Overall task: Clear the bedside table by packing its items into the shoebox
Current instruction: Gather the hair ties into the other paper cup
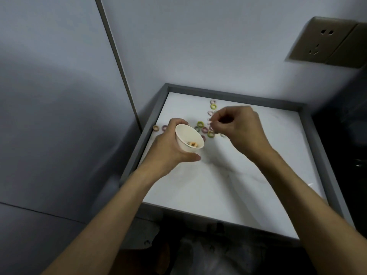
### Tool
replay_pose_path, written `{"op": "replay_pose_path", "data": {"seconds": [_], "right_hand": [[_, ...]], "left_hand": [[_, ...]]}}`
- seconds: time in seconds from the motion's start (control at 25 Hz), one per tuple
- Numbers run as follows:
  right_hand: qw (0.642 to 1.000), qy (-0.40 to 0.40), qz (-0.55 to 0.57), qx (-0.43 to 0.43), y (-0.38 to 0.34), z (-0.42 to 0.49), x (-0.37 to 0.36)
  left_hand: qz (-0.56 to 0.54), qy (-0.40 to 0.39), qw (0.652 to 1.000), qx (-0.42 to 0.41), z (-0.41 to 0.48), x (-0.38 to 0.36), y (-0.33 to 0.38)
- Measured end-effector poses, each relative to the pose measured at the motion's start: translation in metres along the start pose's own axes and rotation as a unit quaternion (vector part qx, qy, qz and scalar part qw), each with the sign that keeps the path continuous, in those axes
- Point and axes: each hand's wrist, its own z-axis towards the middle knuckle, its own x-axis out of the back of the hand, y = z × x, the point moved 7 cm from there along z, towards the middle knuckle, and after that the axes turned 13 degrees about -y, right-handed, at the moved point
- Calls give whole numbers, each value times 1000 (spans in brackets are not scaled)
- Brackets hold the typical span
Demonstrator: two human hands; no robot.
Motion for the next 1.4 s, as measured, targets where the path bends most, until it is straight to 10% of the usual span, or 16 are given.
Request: {"op": "replay_pose_path", "data": {"seconds": [0.2,0.32,0.52,1.04,1.4], "right_hand": [[990,-119,24,69,-30,-5,-46],[994,-21,85,64,-15,10,-25],[980,-5,-149,-133,62,24,-14],[949,-20,-279,-146,72,35,-28],[993,37,78,-79,25,21,8]], "left_hand": [[-35,14,999,-2,2,-1,7],[-45,42,998,-1,2,6,7],[-66,99,993,1,7,25,2],[-50,87,995,-1,8,21,9],[6,35,999,10,8,0,9]]}}
